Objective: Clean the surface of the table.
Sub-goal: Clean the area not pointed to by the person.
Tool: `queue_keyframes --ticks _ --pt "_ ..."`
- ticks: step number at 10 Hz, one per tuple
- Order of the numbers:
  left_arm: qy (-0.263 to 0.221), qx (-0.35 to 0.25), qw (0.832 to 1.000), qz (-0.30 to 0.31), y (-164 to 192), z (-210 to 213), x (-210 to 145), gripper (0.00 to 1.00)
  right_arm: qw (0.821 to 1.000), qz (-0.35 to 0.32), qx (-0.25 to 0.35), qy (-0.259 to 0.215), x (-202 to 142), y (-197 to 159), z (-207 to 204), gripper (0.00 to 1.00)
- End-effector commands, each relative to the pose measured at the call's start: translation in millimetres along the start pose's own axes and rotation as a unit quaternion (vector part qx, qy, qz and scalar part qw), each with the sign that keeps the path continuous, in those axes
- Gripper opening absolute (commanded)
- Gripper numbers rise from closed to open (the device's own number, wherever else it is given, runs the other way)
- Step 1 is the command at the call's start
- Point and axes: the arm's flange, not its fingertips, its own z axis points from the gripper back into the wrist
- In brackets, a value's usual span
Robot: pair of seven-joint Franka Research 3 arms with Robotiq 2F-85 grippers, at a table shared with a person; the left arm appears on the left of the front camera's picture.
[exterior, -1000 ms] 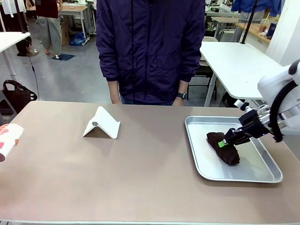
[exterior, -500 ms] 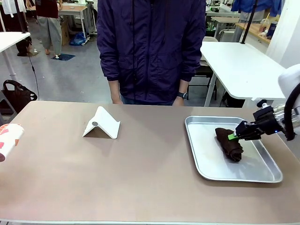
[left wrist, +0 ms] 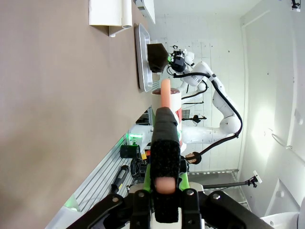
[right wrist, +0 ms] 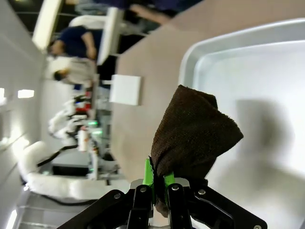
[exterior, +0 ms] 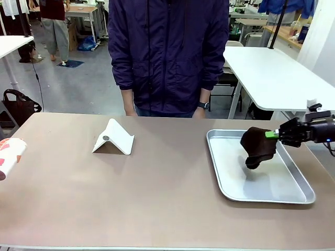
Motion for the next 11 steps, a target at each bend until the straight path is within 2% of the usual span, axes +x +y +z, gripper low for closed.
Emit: queue_keyframes --ticks 1,4,6,9,11 --pt "0.001 -0.001 1.000 0.003 -3 1 -2 0.22 0.997 0.007 0.079 0.011 -6 0 17 0.10" --pt "0.001 -0.001 1.000 0.003 -3 1 -2 0.22 0.984 0.017 0.161 0.079 -37 15 49 0.10" --pt "0.001 -0.001 1.000 0.003 -3 1 -2 0.22 0.974 0.014 0.202 0.104 -64 20 80 0.10" --pt "0.001 -0.001 1.000 0.003 -3 1 -2 0.22 0.962 0.042 0.245 0.113 -106 18 125 0.10" --pt "0.001 -0.001 1.000 0.003 -3 1 -2 0.22 0.963 0.038 0.256 0.077 -114 10 139 0.10"
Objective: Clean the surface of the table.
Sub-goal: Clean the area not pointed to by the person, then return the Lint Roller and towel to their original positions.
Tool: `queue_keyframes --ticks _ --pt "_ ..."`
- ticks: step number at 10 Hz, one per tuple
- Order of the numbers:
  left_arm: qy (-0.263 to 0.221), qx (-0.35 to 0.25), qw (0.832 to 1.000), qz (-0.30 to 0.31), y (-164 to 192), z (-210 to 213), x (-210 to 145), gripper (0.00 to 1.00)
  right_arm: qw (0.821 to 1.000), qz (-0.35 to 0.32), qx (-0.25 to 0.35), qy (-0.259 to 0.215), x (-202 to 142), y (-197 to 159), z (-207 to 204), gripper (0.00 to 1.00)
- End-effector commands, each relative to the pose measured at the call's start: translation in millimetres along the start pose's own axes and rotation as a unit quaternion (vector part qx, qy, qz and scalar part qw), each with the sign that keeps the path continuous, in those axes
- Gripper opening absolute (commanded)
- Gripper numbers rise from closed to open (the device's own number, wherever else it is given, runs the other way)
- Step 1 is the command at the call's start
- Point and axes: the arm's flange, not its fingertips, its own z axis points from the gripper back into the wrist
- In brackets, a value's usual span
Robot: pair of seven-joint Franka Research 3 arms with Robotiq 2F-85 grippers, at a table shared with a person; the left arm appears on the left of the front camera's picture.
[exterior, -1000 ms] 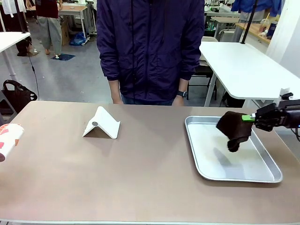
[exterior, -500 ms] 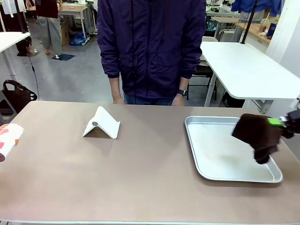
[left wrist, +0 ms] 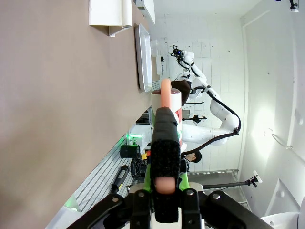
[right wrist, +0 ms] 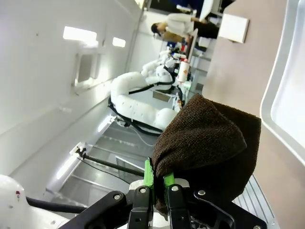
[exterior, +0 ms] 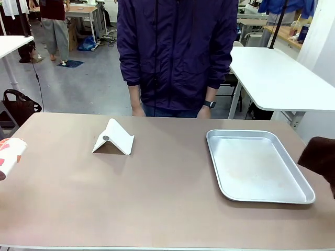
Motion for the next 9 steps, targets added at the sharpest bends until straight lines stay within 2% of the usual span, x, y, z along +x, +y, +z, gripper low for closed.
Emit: queue_keyframes --ticks 1,2,9 --pt "0.001 -0.001 1.000 0.003 -3.2 0.5 -2.1 0.22 1.000 0.014 0.012 -0.015 3.6 -4.8 7.1 0.10" --pt "0.001 -0.001 1.000 0.003 -3.2 0.5 -2.1 0.22 1.000 0.000 0.000 0.000 0.0 0.0 0.0 0.10" --pt "0.001 -0.001 1.000 0.003 -3.2 0.5 -2.1 0.22 1.000 0.000 0.000 0.000 0.0 0.0 0.0 0.10"
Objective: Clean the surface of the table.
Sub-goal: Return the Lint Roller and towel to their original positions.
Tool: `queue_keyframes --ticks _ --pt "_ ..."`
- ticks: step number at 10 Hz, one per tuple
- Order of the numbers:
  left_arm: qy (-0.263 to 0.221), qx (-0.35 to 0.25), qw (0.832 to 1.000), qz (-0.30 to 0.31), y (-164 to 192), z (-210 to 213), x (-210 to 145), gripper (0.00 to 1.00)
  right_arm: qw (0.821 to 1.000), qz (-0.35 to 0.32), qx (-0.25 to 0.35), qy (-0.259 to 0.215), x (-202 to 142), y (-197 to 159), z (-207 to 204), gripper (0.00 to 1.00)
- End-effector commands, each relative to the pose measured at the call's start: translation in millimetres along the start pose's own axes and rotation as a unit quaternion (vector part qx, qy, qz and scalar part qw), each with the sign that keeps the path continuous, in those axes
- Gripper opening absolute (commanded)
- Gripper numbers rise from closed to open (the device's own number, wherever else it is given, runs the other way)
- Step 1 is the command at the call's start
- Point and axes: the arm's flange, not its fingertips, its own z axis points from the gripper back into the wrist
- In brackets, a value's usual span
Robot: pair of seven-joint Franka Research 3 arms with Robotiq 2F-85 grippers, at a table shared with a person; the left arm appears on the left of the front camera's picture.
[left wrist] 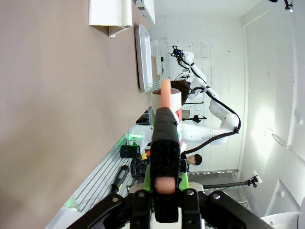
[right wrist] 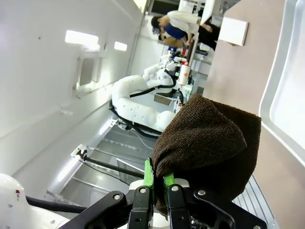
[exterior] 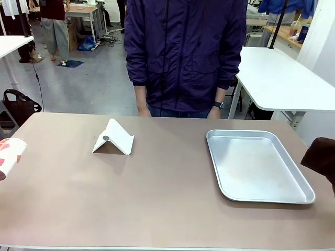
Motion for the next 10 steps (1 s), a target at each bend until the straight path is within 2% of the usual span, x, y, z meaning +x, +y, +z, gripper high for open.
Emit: queue_keyframes --ticks 1,10 --pt "0.001 -0.001 1.000 0.003 -3.2 0.6 -2.1 0.22 1.000 0.003 -0.002 0.005 1.2 4.1 -2.0 0.10" --pt "0.000 0.000 1.000 0.000 0.0 0.0 0.0 0.22 1.000 0.000 0.000 0.000 0.0 0.0 0.0 0.10"
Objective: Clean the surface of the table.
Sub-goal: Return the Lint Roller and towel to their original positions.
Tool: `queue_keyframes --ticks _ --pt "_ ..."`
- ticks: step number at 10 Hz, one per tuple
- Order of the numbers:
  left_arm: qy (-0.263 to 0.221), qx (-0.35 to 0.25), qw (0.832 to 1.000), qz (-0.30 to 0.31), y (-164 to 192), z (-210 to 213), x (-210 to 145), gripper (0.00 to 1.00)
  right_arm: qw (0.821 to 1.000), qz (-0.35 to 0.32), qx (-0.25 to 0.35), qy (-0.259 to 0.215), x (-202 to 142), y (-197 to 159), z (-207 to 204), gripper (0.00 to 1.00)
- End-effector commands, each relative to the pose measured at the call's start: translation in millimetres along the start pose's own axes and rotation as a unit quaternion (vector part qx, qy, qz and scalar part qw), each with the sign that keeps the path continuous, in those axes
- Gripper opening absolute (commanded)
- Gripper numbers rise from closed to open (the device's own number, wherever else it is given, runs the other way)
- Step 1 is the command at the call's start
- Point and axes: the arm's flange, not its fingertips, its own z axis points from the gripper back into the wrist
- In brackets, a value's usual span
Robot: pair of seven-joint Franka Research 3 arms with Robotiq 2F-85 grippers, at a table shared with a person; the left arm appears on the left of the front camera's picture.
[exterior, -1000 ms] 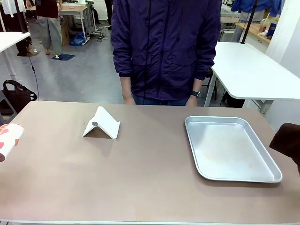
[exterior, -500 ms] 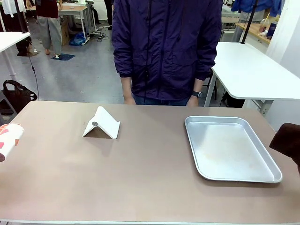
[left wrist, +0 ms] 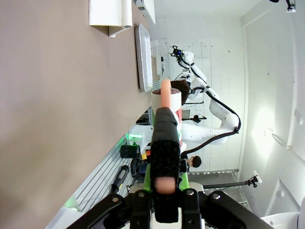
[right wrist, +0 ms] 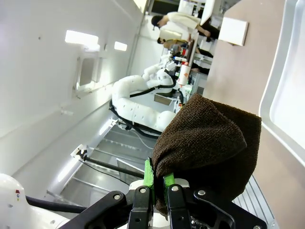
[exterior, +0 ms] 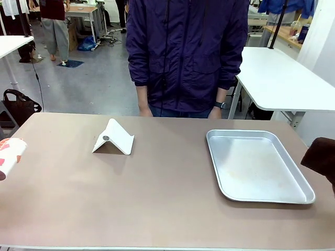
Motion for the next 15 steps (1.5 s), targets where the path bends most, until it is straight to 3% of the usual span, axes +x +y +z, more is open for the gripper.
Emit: queue_keyframes --ticks 1,2,4,7,9,10,13,15 --pt "-0.009 0.002 1.000 0.010 -23 -8 0 0.22 1.000 0.006 -0.016 -0.013 9 11 -19 0.10" --pt "-0.011 0.004 1.000 0.011 -38 -18 5 0.22 0.997 -0.026 -0.063 -0.026 20 20 -38 0.10" --pt "-0.026 0.060 0.998 0.025 -93 -57 23 0.22 0.994 -0.043 -0.103 0.003 38 34 -80 0.10" --pt "-0.031 0.124 0.992 -0.005 -161 -132 48 0.22 0.993 -0.059 -0.101 0.032 59 45 -157 0.10" --pt "-0.043 0.158 0.986 -0.025 -193 -194 64 0.22 0.994 -0.035 -0.106 0.004 83 45 -219 0.10" --pt "-0.045 0.190 0.980 -0.037 -203 -223 74 0.22 0.993 -0.034 -0.112 0.013 94 40 -248 0.10" --pt "0.023 0.269 0.960 -0.075 -211 -307 91 0.22 0.984 -0.023 -0.171 0.050 116 0 -327 0.10" --pt "0.026 0.310 0.945 -0.103 -204 -347 102 0.22 0.975 -0.006 -0.217 0.055 127 -37 -361 0.10"
